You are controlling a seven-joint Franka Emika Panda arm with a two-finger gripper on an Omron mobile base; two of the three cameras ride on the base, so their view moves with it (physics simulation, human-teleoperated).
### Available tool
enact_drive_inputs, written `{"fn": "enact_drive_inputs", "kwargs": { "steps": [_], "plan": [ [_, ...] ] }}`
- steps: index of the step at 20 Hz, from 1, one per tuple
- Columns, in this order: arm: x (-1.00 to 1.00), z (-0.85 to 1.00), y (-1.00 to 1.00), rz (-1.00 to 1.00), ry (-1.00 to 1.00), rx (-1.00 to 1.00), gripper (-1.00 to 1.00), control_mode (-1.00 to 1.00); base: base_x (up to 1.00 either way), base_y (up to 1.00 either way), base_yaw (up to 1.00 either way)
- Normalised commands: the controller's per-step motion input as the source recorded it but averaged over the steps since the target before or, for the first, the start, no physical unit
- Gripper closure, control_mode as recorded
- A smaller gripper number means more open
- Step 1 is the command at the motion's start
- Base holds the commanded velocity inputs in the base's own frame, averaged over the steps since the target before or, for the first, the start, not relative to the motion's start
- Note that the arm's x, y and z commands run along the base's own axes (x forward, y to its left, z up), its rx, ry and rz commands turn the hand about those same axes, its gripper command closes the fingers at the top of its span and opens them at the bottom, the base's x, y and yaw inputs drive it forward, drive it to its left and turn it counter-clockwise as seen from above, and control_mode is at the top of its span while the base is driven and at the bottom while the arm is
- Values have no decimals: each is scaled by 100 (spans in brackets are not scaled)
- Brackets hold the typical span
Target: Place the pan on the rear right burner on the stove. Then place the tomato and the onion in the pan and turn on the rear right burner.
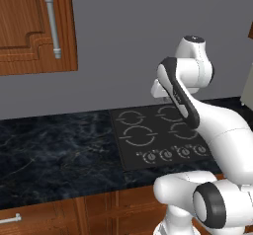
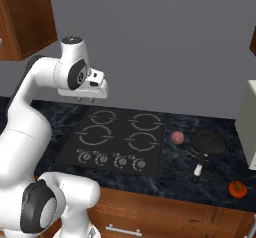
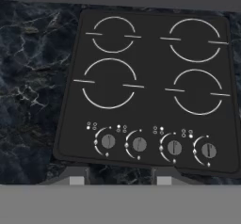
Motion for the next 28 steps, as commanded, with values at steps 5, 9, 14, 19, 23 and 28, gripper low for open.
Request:
{"fn": "enact_drive_inputs", "kwargs": {
  "steps": [5, 9, 14, 19, 23, 28],
  "plan": [
    [-10, 0, 0, 0, 0, 0, -100, -100, 0, 0, 0],
    [-5, -9, -1, 0, -2, 0, -100, -100, 0, 0, 0],
    [0, -20, -12, 0, -7, 0, -100, -100, 0, 0, 0],
    [0, -14, -26, 0, -7, 0, -100, -100, 0, 0, 0],
    [-2, -5, -30, 0, -9, -2, -100, -100, 0, 0, 0],
    [0, -12, -33, 0, -4, -2, -100, -100, 0, 0, 0]
  ]
}}
